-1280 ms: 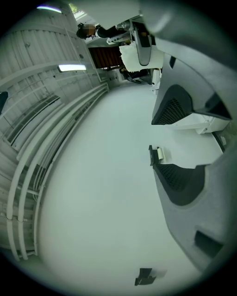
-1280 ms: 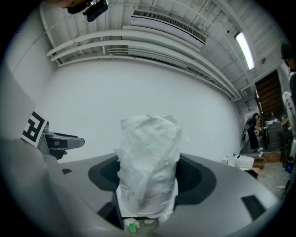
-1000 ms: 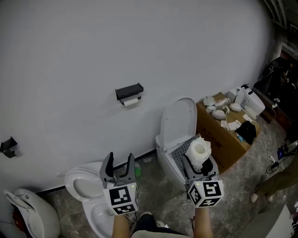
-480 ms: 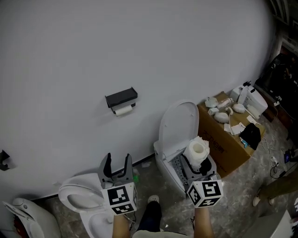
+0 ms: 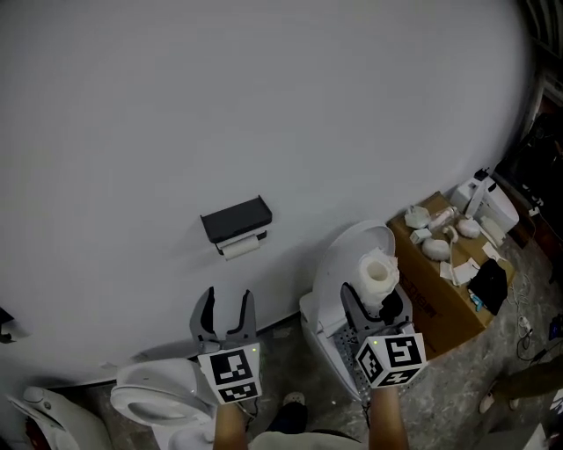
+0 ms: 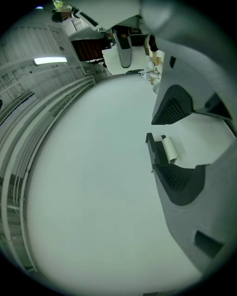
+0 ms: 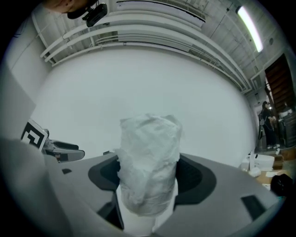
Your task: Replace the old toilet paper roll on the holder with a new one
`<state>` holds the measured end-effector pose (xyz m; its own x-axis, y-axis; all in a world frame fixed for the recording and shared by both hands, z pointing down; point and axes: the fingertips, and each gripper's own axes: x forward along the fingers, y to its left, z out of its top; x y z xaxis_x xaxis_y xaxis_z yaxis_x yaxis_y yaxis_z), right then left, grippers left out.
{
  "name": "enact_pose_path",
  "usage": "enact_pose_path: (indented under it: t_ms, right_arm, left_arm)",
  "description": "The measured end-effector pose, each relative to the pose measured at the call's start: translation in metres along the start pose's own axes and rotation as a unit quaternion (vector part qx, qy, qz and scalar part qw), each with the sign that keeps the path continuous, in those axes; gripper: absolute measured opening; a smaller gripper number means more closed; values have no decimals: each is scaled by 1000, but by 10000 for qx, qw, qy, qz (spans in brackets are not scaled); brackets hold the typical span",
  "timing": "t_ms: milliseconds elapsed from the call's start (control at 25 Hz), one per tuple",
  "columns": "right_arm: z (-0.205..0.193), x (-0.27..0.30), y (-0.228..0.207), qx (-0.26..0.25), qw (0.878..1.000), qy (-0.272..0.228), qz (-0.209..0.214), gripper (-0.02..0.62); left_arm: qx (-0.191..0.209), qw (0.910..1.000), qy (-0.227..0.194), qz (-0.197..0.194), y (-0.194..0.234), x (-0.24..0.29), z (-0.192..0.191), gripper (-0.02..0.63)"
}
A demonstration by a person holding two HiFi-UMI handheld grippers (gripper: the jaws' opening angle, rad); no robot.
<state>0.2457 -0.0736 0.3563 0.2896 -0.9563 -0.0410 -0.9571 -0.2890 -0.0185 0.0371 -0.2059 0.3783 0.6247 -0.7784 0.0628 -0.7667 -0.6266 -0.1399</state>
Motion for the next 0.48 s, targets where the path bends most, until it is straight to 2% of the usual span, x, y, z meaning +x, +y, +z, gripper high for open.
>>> enact_pose_path:
  t_ms: [200, 480]
  right_arm:
    - [-3, 46, 3, 62, 9998, -18, 187, 310]
    - [-19, 88, 6, 118, 9986, 191, 476, 310]
  left_arm:
    - [20, 9999, 27, -98, 8, 40, -4, 249]
    - [258, 9994, 235, 56, 11, 66, -13, 249]
